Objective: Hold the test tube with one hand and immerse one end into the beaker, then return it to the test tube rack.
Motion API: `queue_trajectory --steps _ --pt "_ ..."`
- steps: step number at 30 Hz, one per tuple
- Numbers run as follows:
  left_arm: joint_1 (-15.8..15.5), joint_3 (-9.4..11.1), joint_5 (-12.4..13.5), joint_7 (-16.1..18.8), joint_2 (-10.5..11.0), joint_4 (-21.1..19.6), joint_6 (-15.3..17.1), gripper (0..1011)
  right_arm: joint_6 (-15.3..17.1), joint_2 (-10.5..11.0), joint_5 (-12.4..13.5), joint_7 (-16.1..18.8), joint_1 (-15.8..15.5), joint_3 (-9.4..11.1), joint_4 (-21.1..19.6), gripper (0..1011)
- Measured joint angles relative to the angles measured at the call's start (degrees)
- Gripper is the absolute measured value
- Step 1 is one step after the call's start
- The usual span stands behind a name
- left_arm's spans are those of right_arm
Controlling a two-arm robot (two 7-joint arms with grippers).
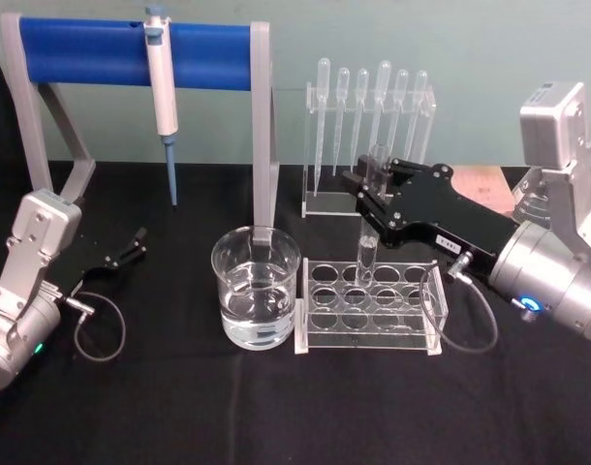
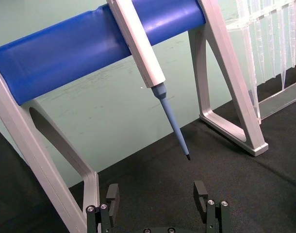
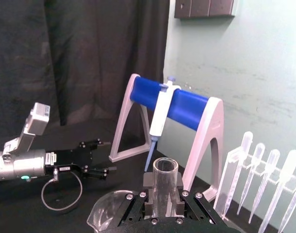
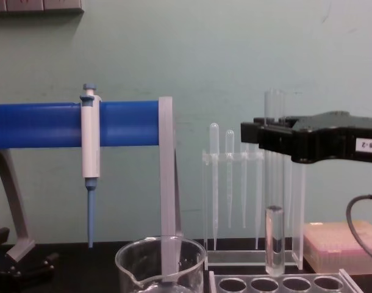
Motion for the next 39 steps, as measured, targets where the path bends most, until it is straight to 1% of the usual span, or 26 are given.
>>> queue_trajectory --steps 3,10,39 --pt "0.0 0.0 0.0 0.0 0.0 0.0 0.0 1000 -0.08 -0.03 -0.22 0.26 -0.24 0.5 -0.81 226" --pt "0.0 0.0 0.0 0.0 0.0 0.0 0.0 1000 -0.59 -0.57 -0.23 0.32 -0.93 1.53 -1.15 226" --pt "0.0 0.0 0.0 0.0 0.0 0.0 0.0 1000 -0.42 -0.45 -0.24 0.41 -0.73 1.29 -1.13 226"
